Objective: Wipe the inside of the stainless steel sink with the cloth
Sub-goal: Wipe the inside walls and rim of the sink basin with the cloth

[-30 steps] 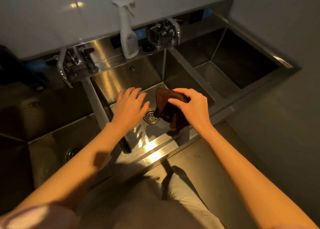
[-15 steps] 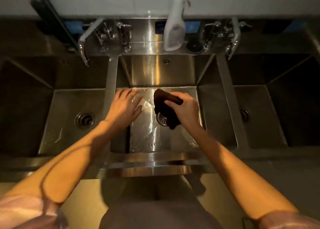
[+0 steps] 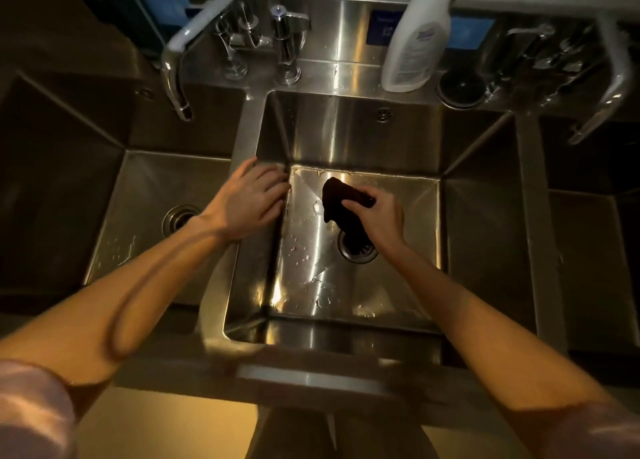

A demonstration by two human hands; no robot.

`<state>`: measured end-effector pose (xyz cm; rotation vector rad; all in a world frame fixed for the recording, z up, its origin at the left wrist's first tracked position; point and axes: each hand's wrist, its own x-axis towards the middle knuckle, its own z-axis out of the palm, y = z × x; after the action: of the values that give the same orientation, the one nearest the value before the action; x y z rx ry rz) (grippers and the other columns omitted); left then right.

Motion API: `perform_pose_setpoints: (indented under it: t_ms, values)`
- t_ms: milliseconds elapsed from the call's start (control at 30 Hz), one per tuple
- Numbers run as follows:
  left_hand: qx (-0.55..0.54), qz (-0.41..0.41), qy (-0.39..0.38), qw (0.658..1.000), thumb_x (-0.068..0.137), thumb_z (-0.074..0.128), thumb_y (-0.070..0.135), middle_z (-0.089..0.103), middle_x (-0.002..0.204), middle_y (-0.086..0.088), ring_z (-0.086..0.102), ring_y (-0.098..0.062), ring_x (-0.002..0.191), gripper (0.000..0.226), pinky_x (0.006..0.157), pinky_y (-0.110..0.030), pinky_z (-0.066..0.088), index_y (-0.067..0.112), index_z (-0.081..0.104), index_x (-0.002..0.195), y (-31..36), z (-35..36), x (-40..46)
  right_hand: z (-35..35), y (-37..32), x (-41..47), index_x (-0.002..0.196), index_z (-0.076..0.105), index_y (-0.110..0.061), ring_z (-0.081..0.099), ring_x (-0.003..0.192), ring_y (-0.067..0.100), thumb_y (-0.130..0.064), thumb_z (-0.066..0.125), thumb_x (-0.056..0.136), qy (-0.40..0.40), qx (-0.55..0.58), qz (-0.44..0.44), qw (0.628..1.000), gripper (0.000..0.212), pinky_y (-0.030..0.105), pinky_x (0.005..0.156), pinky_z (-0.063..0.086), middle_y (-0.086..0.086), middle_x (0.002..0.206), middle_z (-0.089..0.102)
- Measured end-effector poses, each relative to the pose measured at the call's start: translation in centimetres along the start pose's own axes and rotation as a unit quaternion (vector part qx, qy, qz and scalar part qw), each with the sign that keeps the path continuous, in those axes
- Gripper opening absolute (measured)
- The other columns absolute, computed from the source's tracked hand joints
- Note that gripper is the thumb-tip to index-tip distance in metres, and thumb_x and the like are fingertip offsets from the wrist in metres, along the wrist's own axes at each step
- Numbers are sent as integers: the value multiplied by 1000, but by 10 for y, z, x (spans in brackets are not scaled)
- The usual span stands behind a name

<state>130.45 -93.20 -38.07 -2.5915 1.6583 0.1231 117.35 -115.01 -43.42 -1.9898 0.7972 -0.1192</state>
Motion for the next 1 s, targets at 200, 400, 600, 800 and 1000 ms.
perform_pose_setpoints:
  t_ms: [200,400,600,800,1000]
  values:
    - [-3,39,-14,999,95,35,34,64,120,-12,55,-31,121,44,111,-52,28,11,67,115,-20,14,21,43,-1,33,102,71,-32,64,88,9,-36,76,73,-18,4,6,1000,30,30,79,51,-11,94,71]
    - [-17,62,12,998,94,38,32,67,113,-10,59,-29,112,41,108,-49,33,10,69,109,-27,30,33,73,13,64,102,72,-27,66,90,12,-31,77,73,-41,37,19,998,29,35,85,52,-8,95,72]
    - [-32,83,33,995,95,39,31,67,109,-8,60,-27,107,40,106,-48,37,10,70,106,-26,38,36,87,44,94,109,70,-23,65,97,15,-29,76,77,-75,33,54,995,33,39,92,51,-4,103,71]
    - [-34,105,21,994,95,36,33,68,108,-7,61,-27,105,43,107,-48,36,11,71,107,-27,40,37,91,80,141,114,67,-24,63,102,17,-35,74,76,-65,9,71,995,40,41,95,50,-3,109,69]
    - [-47,106,11,993,97,34,35,66,113,-6,60,-26,109,44,108,-46,35,12,69,111,-26,39,39,86,103,172,123,62,-22,59,110,16,-32,71,82,-57,-28,74,995,43,37,97,48,-1,117,66]
